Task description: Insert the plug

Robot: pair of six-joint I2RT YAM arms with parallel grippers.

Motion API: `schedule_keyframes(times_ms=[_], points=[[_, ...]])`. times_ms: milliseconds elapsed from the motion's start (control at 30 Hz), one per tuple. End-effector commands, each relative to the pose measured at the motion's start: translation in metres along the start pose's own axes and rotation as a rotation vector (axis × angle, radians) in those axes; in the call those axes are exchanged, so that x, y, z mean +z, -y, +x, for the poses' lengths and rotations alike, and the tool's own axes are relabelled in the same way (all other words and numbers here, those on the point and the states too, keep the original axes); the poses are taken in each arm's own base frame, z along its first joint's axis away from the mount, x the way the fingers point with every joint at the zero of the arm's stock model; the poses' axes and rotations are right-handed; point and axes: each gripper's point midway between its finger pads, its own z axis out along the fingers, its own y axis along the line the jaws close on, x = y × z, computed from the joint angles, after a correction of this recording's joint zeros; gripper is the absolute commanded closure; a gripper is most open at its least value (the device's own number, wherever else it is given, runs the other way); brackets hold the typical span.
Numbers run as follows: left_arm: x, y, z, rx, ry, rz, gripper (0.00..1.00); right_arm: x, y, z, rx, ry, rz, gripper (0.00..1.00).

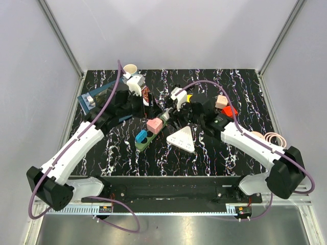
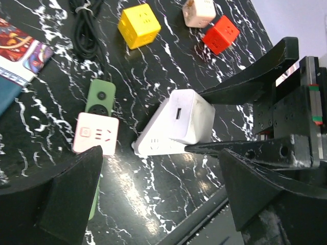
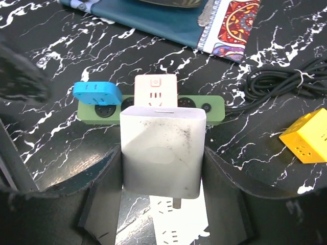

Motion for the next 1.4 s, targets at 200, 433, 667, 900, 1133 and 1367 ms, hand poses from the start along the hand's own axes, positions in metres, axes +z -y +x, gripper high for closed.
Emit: schedule_keyframes(times_ms=[200,433,667,900,1133,1367], points=[[0.006,0.036,0.003,-0.138,-0.105,0.179,0.02,-0.03,-0.034,-0.04,-0.128,0.164,-0.12,0.89],[0.015,0.045,0.015,-0.185,-0.166,0.241,0.09,-0.041,-0.046,-0.041,-0.143,0.188,-0.163,0.88],[0.023,0.063,0.024,-0.252,-0.217,0.35,0.2,-0.047,-0.053,-0.038,-0.153,0.197,-0.185,0.88],[0.027,0.076,0.041,-0.261,-0.294,0.401,0.33,-0.048,-0.054,-0.033,-0.148,0.198,-0.188,0.88],[0.03,0.071,0.059,-0.271,-0.351,0.398,0.45,-0.048,-0.054,-0.031,-0.152,0.203,-0.187,0.88],[0.03,0.07,0.065,-0.268,-0.366,0.405,0.81,-0.047,-0.054,-0.028,-0.131,0.209,-0.184,0.83]])
